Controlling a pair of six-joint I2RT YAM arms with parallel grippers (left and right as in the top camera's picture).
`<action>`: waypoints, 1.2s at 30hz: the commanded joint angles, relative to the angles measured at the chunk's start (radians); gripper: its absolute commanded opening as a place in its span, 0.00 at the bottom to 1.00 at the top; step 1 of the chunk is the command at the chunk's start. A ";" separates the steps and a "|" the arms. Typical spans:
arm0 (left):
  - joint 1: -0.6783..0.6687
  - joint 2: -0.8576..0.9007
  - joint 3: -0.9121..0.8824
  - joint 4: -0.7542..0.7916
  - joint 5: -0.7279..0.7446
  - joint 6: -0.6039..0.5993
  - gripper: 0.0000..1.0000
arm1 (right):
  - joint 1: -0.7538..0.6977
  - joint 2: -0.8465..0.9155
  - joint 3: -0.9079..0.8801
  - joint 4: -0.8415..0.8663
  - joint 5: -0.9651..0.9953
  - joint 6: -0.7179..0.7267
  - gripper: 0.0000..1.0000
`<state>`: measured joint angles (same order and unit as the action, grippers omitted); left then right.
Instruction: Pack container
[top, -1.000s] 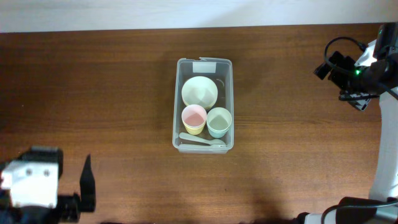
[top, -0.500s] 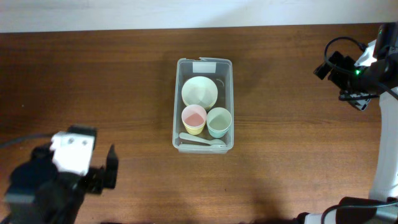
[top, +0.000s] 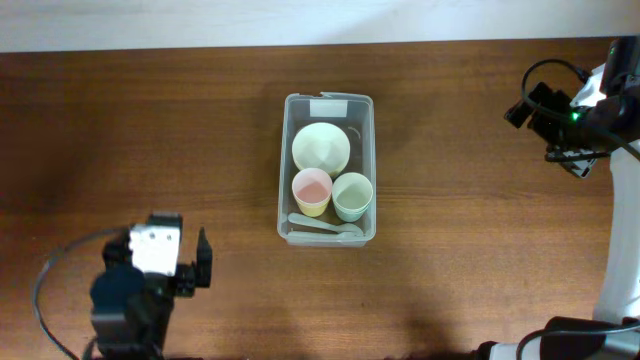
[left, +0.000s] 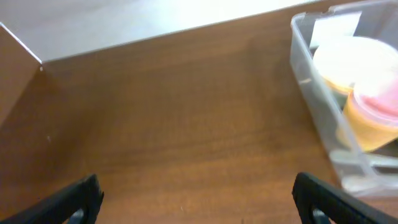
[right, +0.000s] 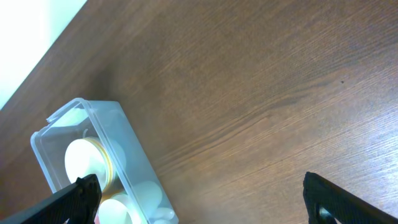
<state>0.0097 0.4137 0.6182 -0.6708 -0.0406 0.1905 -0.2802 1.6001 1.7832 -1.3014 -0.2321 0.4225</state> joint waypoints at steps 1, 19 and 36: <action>0.023 -0.123 -0.124 0.013 0.027 0.012 1.00 | -0.002 -0.006 0.010 0.003 0.009 0.004 0.99; 0.044 -0.409 -0.450 0.221 0.027 0.012 1.00 | -0.002 -0.006 0.010 0.003 0.009 0.004 0.99; 0.059 -0.409 -0.529 0.386 0.027 0.012 1.00 | -0.002 -0.006 0.010 0.003 0.009 0.004 0.99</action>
<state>0.0624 0.0147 0.1005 -0.2932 -0.0254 0.1905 -0.2802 1.6001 1.7832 -1.3010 -0.2321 0.4229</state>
